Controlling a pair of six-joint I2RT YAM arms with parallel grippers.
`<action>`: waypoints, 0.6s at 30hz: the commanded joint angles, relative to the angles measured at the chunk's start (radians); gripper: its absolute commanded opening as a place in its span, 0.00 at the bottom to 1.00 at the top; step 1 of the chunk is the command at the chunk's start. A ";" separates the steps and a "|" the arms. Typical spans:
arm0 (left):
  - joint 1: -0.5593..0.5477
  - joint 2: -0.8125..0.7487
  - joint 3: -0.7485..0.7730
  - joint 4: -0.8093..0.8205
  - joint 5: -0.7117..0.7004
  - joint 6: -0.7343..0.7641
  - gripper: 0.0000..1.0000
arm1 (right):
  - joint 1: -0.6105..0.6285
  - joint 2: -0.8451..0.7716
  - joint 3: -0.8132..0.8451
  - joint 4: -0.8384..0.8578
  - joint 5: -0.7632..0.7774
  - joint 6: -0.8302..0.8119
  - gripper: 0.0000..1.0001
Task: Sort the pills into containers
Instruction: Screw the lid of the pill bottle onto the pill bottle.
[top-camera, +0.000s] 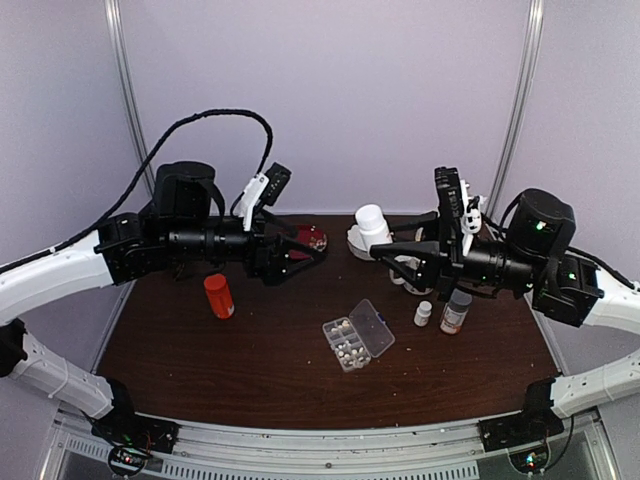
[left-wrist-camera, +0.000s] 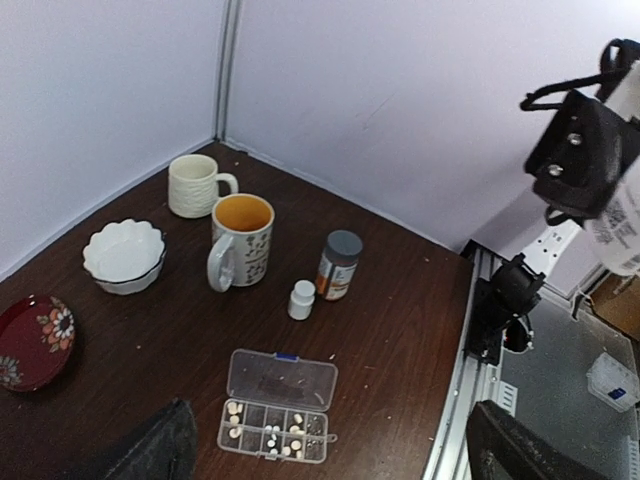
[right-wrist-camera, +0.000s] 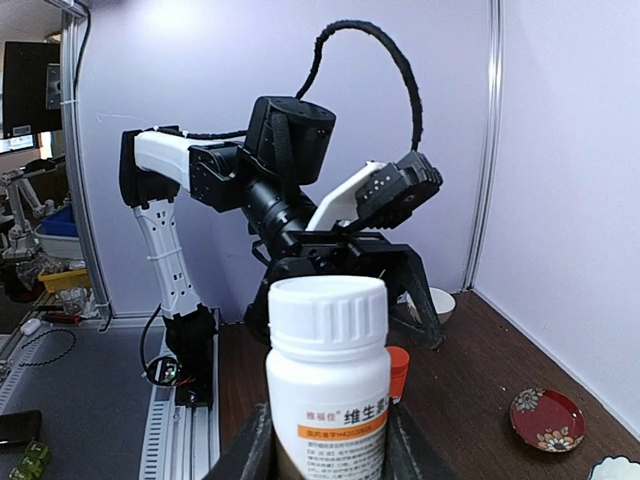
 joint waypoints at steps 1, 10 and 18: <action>0.039 -0.058 -0.015 0.071 0.074 -0.004 0.98 | -0.004 0.008 0.007 0.002 0.005 0.015 0.00; -0.017 0.007 0.155 0.064 0.220 -0.040 0.98 | 0.013 0.085 0.096 -0.173 0.056 -0.065 0.00; -0.035 0.068 0.219 0.023 0.181 -0.098 0.97 | 0.039 0.116 0.138 -0.221 0.095 -0.106 0.00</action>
